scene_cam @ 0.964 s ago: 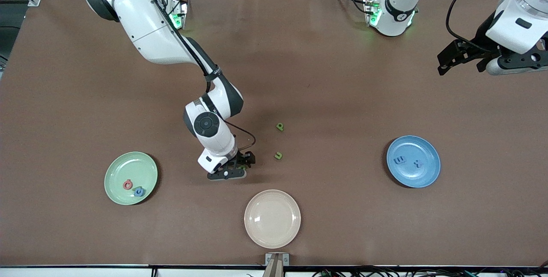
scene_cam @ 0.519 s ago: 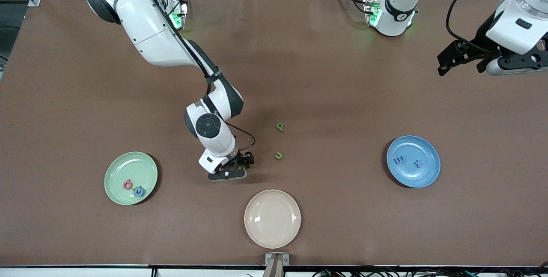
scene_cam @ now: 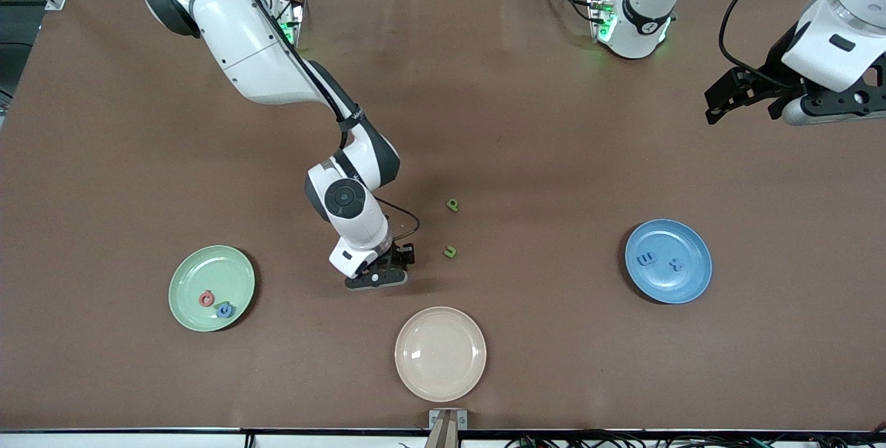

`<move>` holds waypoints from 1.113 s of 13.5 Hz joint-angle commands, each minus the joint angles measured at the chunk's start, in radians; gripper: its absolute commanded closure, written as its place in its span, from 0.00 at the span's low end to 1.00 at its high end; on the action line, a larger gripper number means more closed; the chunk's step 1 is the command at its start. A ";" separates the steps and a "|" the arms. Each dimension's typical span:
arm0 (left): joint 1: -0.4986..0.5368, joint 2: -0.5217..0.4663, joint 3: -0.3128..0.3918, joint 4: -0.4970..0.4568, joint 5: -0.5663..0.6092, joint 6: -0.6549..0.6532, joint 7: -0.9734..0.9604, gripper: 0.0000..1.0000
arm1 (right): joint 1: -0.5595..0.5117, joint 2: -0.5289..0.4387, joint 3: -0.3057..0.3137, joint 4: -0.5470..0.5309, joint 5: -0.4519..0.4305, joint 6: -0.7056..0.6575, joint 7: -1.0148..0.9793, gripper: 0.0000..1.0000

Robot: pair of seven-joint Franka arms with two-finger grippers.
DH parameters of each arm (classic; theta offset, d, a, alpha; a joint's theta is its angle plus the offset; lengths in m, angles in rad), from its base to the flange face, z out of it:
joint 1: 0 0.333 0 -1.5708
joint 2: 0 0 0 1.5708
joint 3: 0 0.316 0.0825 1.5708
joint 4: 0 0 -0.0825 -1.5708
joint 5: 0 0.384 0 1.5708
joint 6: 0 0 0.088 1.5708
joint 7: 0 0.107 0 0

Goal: Sort upper and lower case letters into plates

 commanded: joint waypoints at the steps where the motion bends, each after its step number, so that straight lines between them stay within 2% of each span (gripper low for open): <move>1: -0.036 0.055 -0.003 0.002 0.009 0.027 0.007 0.00 | 0.011 0.017 -0.006 0.020 -0.004 0.004 0.003 0.48; 4: -0.130 0.162 -0.006 0.004 0.017 0.126 -0.025 0.00 | 0.011 0.017 -0.006 0.020 -0.004 0.004 0.003 0.62; 7: -0.257 0.303 -0.008 0.007 0.020 0.232 -0.165 0.00 | 0.011 0.016 -0.006 0.018 -0.004 0.004 0.004 0.77; 9: -0.331 0.393 -0.007 0.007 0.025 0.317 -0.280 0.00 | 0.011 0.016 -0.006 0.018 -0.004 0.004 0.004 0.80; 12: -0.400 0.516 -0.008 0.026 0.029 0.412 -0.405 0.00 | -0.009 -0.002 -0.006 0.021 -0.003 -0.012 -0.002 0.91; 15: -0.484 0.628 -0.007 0.055 0.034 0.475 -0.599 0.00 | -0.081 -0.029 -0.006 0.064 0.000 -0.115 -0.127 0.95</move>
